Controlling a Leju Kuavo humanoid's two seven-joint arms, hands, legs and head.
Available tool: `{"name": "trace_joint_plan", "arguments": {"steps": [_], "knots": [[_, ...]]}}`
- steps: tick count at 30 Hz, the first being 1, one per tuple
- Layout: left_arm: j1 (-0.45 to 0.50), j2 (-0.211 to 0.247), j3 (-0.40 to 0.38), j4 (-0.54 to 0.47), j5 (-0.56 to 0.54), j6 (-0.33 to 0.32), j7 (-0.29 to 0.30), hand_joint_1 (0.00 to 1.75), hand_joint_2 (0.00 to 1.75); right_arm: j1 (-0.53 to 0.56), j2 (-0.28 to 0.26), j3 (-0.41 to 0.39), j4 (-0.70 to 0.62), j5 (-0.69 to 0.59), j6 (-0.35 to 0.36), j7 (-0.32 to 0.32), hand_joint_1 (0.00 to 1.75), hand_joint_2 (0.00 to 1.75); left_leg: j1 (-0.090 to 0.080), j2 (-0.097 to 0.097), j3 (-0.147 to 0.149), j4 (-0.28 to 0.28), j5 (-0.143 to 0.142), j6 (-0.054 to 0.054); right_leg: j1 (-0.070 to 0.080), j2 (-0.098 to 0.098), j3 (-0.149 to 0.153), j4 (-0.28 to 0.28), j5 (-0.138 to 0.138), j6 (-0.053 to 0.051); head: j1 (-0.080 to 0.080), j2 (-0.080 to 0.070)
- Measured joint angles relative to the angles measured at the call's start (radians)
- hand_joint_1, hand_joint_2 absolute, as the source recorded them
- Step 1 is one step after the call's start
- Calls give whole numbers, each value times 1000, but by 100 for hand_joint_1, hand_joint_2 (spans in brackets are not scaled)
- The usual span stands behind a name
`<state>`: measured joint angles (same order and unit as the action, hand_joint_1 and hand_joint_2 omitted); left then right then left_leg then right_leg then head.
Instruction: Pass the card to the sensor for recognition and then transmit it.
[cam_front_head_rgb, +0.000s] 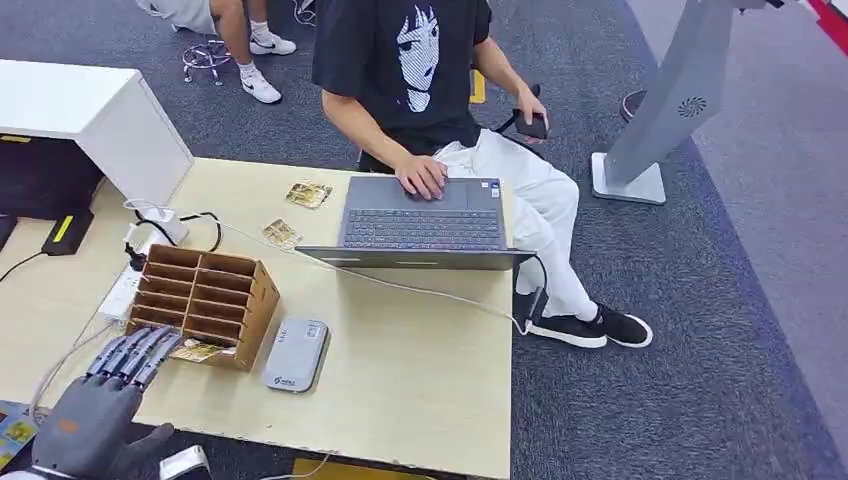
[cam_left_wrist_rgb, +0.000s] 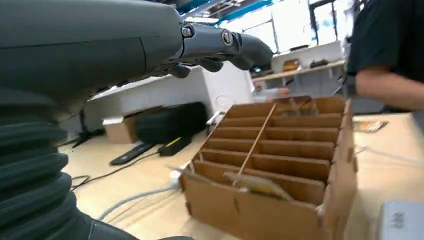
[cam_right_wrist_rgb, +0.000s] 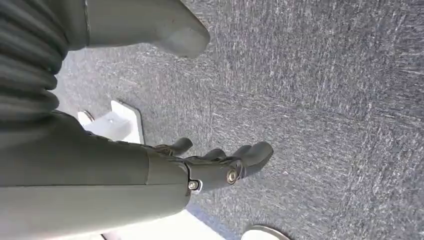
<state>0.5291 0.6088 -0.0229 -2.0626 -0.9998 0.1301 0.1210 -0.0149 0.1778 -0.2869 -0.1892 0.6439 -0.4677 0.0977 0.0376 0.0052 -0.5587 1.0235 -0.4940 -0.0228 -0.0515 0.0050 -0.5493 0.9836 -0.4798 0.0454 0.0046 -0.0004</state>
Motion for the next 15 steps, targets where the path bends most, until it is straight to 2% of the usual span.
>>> {"name": "trace_joint_plan", "arguments": {"steps": [3, 10, 15], "knots": [[24, 15, 0, 8, 0, -11, 34, 0, 175, 0, 0, -6, 0, 11, 0, 0, 0, 175, 0, 0, 0, 0, 0, 0, 0, 0, 0, 0, 0, 0, 0, 0], [43, 42, 2, 20, -10, -31, 62, 0, 175, 0, 0, -9, 0, 16, 0, 0, 0, 175, 0, 0, 0, 0, 0, 0, 0, 0, 0, 0, 0, 0, 0, 0], [31, 58, 45, 42, -45, -40, 75, 0, 175, 0, 0, -10, 0, 29, 6, 0, 0, 175, 0, -1, 0, 0, 0, 0, 0, -1, 1, 0, 0, 0, 0, 0]]}}
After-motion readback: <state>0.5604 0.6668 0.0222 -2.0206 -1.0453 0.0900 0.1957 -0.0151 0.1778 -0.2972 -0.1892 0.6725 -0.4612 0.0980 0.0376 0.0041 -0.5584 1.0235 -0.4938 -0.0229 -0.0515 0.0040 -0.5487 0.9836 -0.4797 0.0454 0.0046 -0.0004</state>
